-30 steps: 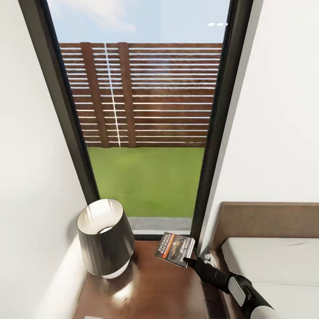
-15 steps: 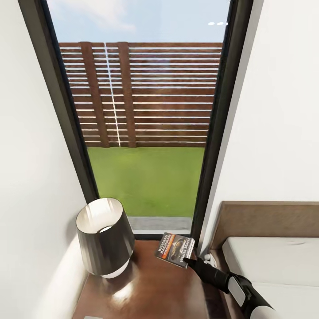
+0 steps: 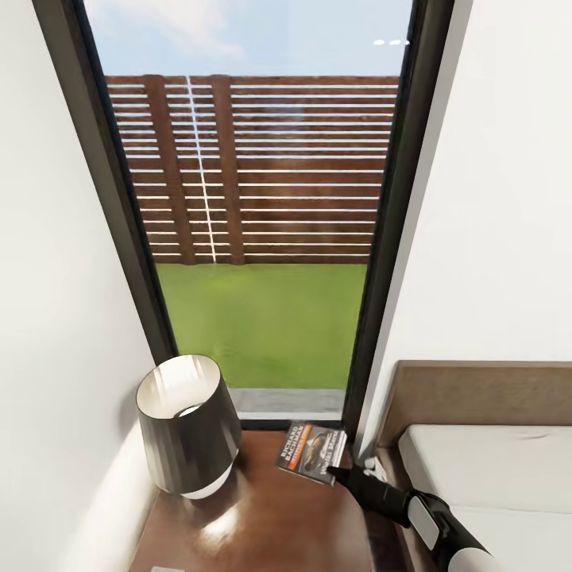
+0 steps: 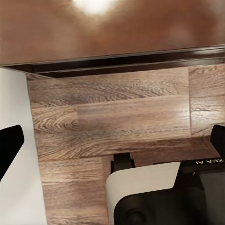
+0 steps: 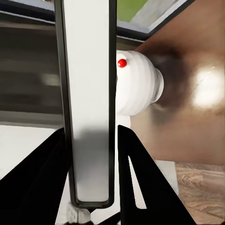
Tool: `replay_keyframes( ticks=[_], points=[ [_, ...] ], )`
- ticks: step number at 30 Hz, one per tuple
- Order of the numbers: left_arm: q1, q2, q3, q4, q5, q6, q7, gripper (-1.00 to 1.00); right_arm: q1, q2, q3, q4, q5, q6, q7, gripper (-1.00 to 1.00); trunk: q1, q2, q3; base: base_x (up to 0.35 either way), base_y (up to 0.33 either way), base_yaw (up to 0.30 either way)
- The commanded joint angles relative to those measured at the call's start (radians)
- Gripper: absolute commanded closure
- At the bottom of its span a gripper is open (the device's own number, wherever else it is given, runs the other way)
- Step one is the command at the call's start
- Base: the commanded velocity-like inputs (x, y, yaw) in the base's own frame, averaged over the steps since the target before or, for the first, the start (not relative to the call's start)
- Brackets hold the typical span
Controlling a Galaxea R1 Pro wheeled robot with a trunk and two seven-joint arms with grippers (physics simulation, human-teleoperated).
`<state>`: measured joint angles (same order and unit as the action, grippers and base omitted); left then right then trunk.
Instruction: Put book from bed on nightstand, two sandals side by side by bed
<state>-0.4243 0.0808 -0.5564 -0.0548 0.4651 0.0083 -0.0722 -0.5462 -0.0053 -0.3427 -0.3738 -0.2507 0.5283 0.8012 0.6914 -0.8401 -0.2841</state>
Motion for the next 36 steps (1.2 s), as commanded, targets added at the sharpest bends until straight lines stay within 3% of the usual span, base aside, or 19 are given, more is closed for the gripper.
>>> replay_keyframes(
  ticks=[1,23,32,36],
  points=[
    [-0.001,0.000,-0.008,0.000,0.010,0.001,-0.003,-1.00,-0.001,0.000,-0.004,0.000,-0.003,0.014,0.002,1.00,0.000,-0.001,-0.001,0.000,0.000,0.000],
    [-0.001,0.000,-0.008,0.000,0.010,0.001,-0.003,-1.00,-0.001,0.001,0.000,0.007,0.004,0.045,-0.001,1.00,0.000,-0.001,-0.001,0.000,0.000,0.000],
    [-0.001,0.000,-0.008,0.000,0.010,0.001,-0.003,-1.00,-0.001,0.000,0.001,0.011,0.004,0.054,-0.002,1.00,0.035,-0.064,-0.029,0.000,0.000,0.000],
    [-0.001,0.000,-0.008,0.000,0.010,0.001,-0.003,-1.00,-0.001,-0.001,0.001,0.012,0.004,0.082,-0.003,1.00,0.035,-0.064,-0.029,0.000,0.000,0.000]
  ],
)
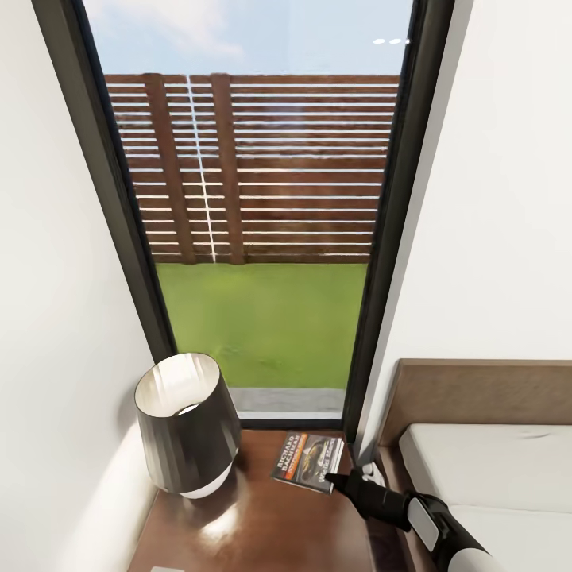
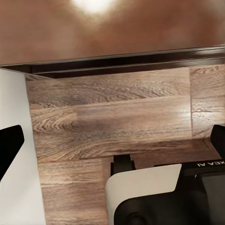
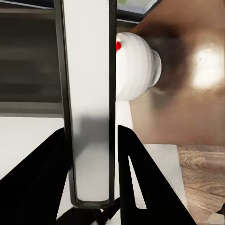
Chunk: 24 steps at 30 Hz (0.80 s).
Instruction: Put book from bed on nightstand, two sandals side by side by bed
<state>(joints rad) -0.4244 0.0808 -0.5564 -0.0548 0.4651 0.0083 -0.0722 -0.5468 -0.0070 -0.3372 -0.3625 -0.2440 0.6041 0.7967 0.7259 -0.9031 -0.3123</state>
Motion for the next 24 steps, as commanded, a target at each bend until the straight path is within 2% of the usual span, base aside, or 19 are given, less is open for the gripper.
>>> replay_keyframes(
  ticks=[1,10,24],
  points=[
    [-0.001,0.000,-0.008,0.000,0.010,0.001,-0.003,-1.00,-0.001,0.000,-0.005,0.000,-0.003,0.012,0.002,1.00,0.000,-0.001,-0.001,0.000,0.000,0.000],
    [-0.001,0.000,-0.008,0.000,0.010,0.001,-0.003,-1.00,-0.001,0.000,-0.005,0.000,-0.003,0.030,-0.008,1.00,0.000,-0.001,-0.001,0.000,0.000,0.000],
    [-0.001,0.000,-0.007,0.000,0.010,0.001,-0.003,-1.00,-0.001,0.002,-0.005,-0.001,-0.004,0.034,-0.051,1.00,0.054,-0.099,-0.045,0.000,0.000,0.000]
  ],
)
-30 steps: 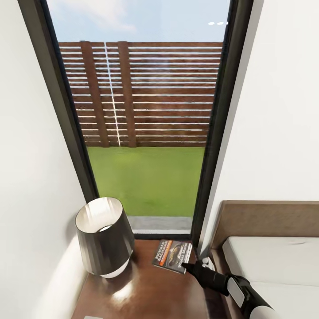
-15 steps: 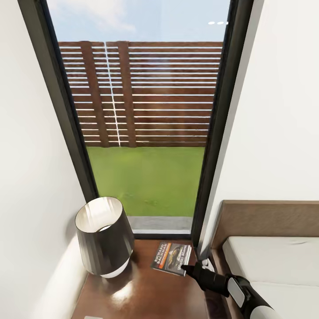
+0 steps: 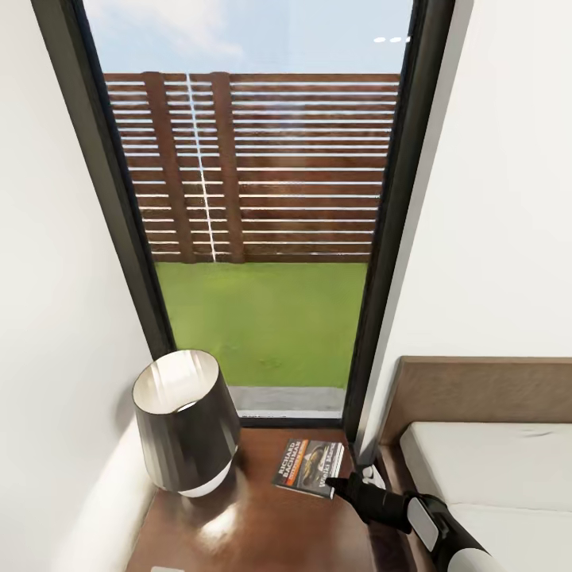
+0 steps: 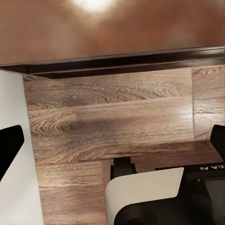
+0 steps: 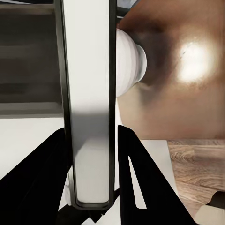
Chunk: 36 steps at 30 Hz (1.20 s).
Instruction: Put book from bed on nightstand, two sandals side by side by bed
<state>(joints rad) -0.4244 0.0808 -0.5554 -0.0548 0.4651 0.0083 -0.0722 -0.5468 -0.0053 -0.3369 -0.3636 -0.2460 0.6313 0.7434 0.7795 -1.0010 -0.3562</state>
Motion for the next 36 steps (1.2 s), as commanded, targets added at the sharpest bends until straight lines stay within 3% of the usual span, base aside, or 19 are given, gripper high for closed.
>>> replay_keyframes(
  ticks=[1,22,36],
  points=[
    [-0.001,0.000,-0.008,0.000,0.010,0.001,-0.003,-1.00,-0.001,0.000,-0.005,0.000,-0.002,0.007,0.001,1.00,0.004,-0.008,-0.004,0.000,0.000,0.000],
    [-0.001,0.000,-0.006,0.000,0.010,0.001,-0.003,-1.00,-0.002,-0.001,-0.002,0.000,0.000,0.016,-0.004,1.00,0.084,-0.155,-0.070,0.000,0.000,0.000],
    [-0.001,0.000,-0.006,0.000,0.010,0.001,-0.003,-1.00,-0.002,-0.001,0.077,0.000,0.002,0.080,-0.004,1.00,0.138,-0.253,-0.114,0.000,0.000,0.000]
  ],
)
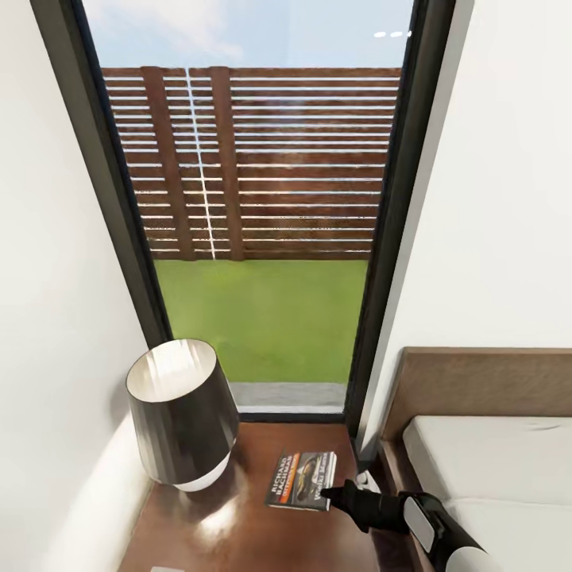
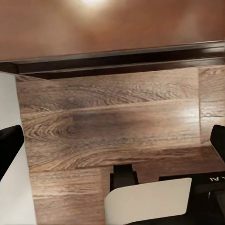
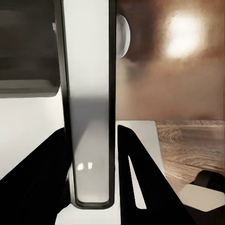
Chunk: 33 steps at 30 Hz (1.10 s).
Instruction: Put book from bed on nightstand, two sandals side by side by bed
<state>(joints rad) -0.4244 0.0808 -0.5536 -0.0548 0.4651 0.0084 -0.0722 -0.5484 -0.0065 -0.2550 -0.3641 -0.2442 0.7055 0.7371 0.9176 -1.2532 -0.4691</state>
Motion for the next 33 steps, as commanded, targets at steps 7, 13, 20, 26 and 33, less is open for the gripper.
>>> replay_keyframes(
  ticks=[7,13,20,26,33],
  points=[
    [-0.001,0.000,-0.009,0.000,0.010,0.001,-0.003,-1.00,-0.001,0.000,0.022,0.000,-0.001,0.023,0.002,1.00,0.027,-0.050,-0.023,0.000,0.000,0.000],
    [-0.001,0.000,-0.009,0.000,0.010,0.002,-0.003,-1.00,-0.001,-0.001,0.045,0.000,-0.001,0.076,0.003,1.00,0.050,-0.092,-0.042,0.000,0.000,0.000],
    [-0.001,0.000,-0.008,0.000,0.010,0.002,-0.003,-1.00,-0.001,-0.003,0.056,0.000,0.000,0.089,0.003,1.00,0.077,-0.141,-0.064,0.000,0.000,0.000],
    [-0.001,0.000,-0.008,0.000,0.010,0.002,-0.003,-1.00,-0.001,-0.003,0.077,0.000,0.018,0.121,0.004,1.00,0.100,-0.183,-0.083,0.000,0.000,0.000],
    [-0.001,0.000,-0.008,0.000,0.010,0.002,-0.003,-1.00,-0.001,-0.003,0.094,-0.003,0.034,0.158,0.004,1.00,0.127,-0.232,-0.104,0.000,0.000,0.000]
  ],
)
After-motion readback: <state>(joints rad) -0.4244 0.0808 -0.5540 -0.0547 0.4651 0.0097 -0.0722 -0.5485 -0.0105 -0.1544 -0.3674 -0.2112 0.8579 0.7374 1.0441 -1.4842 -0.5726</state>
